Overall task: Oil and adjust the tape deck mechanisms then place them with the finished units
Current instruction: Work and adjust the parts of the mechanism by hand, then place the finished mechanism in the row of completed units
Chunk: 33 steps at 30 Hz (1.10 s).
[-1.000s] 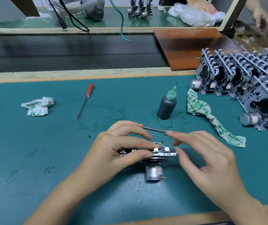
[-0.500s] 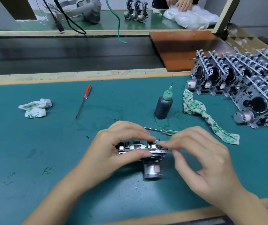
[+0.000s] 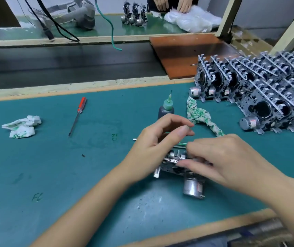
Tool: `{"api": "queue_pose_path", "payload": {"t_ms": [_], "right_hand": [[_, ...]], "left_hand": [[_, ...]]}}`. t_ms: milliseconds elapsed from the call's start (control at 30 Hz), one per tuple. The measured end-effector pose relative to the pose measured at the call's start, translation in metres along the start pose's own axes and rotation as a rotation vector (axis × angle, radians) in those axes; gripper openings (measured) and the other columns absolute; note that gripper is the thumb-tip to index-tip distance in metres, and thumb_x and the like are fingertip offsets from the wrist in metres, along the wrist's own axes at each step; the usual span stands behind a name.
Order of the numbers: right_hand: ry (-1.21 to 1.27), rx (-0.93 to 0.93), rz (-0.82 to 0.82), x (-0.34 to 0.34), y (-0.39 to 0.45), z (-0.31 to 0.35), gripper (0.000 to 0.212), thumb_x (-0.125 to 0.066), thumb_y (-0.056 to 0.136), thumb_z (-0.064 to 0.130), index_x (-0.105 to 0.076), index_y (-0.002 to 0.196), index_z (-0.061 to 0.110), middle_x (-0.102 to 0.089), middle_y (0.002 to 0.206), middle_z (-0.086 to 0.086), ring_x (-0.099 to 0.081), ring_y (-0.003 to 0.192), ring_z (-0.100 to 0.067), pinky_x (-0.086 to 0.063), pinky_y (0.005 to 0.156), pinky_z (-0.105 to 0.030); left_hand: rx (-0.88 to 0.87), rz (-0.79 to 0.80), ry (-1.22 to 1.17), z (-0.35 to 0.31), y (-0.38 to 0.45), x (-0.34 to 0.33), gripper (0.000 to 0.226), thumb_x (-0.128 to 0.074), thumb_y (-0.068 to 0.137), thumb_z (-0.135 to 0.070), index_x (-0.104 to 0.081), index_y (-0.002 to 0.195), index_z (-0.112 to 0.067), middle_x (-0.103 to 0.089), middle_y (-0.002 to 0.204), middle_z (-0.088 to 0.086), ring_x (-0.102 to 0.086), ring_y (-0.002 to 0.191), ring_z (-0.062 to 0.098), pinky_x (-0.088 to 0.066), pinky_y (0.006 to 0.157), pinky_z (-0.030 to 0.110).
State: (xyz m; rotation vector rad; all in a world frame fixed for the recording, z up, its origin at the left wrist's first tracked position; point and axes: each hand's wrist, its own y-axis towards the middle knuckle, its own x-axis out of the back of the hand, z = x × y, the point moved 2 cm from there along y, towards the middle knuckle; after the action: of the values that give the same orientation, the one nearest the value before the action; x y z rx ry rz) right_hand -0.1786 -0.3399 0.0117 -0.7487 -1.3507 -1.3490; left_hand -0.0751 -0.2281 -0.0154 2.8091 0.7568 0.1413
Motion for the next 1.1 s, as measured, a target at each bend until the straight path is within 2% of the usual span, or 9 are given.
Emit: {"api": "queue_pose_path", "payload": {"t_ms": [100, 200, 267, 333, 433, 533, 633, 833, 1100], "right_hand": [[0.034, -0.192, -0.109, 0.021, -0.031, -0.02, 0.041, -0.047, 0.088, 0.043, -0.044, 0.058, 0.015, -0.029, 0.048, 0.011, -0.031, 0.05, -0.01, -0.027, 0.047, -0.015], [0.0, -0.41, -0.282, 0.052, -0.061, -0.044, 0.045, -0.05, 0.089, 0.043, -0.045, 0.056, 0.013, -0.039, 0.052, -0.005, -0.038, 0.049, -0.011, -0.027, 0.047, -0.009], [0.021, -0.538, -0.407, 0.067, -0.071, -0.06, 0.047, -0.048, 0.091, 0.05, -0.043, 0.057, 0.017, -0.039, 0.053, -0.006, -0.037, 0.048, -0.013, -0.029, 0.049, -0.017], [0.023, -0.632, -0.527, 0.073, -0.072, -0.076, 0.05, -0.049, 0.092, 0.052, -0.04, 0.058, 0.016, -0.035, 0.05, -0.007, -0.035, 0.048, -0.015, -0.028, 0.05, -0.029], [-0.054, -0.686, -0.628, 0.07, -0.059, -0.088, 0.049, -0.054, 0.093, 0.041, -0.039, 0.058, 0.011, -0.035, 0.053, -0.01, -0.034, 0.049, -0.009, -0.026, 0.051, -0.018], [-0.093, -0.714, -0.597, 0.056, -0.042, -0.098, 0.047, -0.055, 0.092, 0.038, -0.038, 0.054, 0.014, -0.035, 0.044, 0.003, -0.036, 0.046, -0.011, -0.023, 0.054, -0.029], [-0.145, -0.784, -0.467, 0.04, -0.03, -0.113, 0.048, -0.054, 0.093, 0.037, -0.037, 0.055, 0.014, -0.039, 0.046, 0.002, -0.038, 0.048, -0.02, -0.019, 0.058, -0.033], [-0.345, -0.898, -0.344, 0.022, -0.021, -0.131, 0.043, -0.05, 0.095, 0.038, -0.044, 0.062, 0.012, -0.05, 0.06, -0.014, -0.041, 0.062, -0.031, -0.028, 0.059, -0.034], [-0.424, -0.917, -0.344, 0.023, -0.013, -0.15, 0.04, -0.049, 0.096, 0.039, -0.059, 0.081, 0.003, -0.063, 0.074, -0.019, -0.043, 0.064, -0.028, -0.027, 0.058, -0.031]], "left_hand": [[-0.029, -0.034, -0.038, 0.004, 0.026, -0.016, 0.027, -0.04, 0.096, -0.036, -0.06, 0.101, -0.019, -0.068, 0.096, -0.002, -0.063, 0.098, 0.011, -0.047, 0.093, 0.026], [-0.012, -0.221, -0.031, 0.016, 0.053, -0.029, 0.026, -0.036, 0.102, -0.018, -0.061, 0.096, -0.015, -0.066, 0.09, 0.0, -0.062, 0.088, 0.006, -0.046, 0.083, 0.017], [-0.021, -0.181, 0.26, 0.027, 0.067, -0.046, 0.021, -0.042, 0.1, -0.01, -0.062, 0.103, -0.011, -0.066, 0.096, 0.0, -0.059, 0.093, 0.008, -0.043, 0.086, 0.021], [-0.051, 0.026, 0.597, 0.04, 0.074, -0.069, 0.023, -0.046, 0.098, -0.014, -0.06, 0.116, -0.011, -0.063, 0.113, 0.002, -0.053, 0.107, 0.016, -0.036, 0.093, 0.026], [-0.125, 0.219, 1.102, 0.054, 0.074, -0.093, 0.03, -0.043, 0.098, -0.035, -0.059, 0.115, -0.016, -0.059, 0.117, 0.002, -0.045, 0.114, 0.021, -0.029, 0.094, 0.031], [-0.026, 0.031, 1.319, 0.052, 0.068, -0.091, 0.039, -0.035, 0.099, -0.041, -0.063, 0.101, -0.015, -0.062, 0.105, 0.004, -0.048, 0.108, 0.024, -0.029, 0.088, 0.035], [0.022, -0.065, 1.343, 0.048, 0.066, -0.085, 0.035, -0.04, 0.096, -0.044, -0.055, 0.11, -0.016, -0.06, 0.11, 0.003, -0.048, 0.109, 0.025, -0.03, 0.088, 0.036], [-0.083, 0.178, 1.286, 0.049, 0.079, -0.109, 0.055, -0.052, 0.094, -0.039, -0.03, 0.137, -0.013, -0.055, 0.123, 0.005, -0.049, 0.113, 0.025, -0.034, 0.087, 0.035], [-0.061, 0.176, 1.363, 0.069, 0.092, -0.131, 0.067, -0.044, 0.097, -0.019, -0.006, 0.15, -0.003, -0.046, 0.133, 0.011, -0.043, 0.118, 0.026, -0.036, 0.09, 0.034]]}}
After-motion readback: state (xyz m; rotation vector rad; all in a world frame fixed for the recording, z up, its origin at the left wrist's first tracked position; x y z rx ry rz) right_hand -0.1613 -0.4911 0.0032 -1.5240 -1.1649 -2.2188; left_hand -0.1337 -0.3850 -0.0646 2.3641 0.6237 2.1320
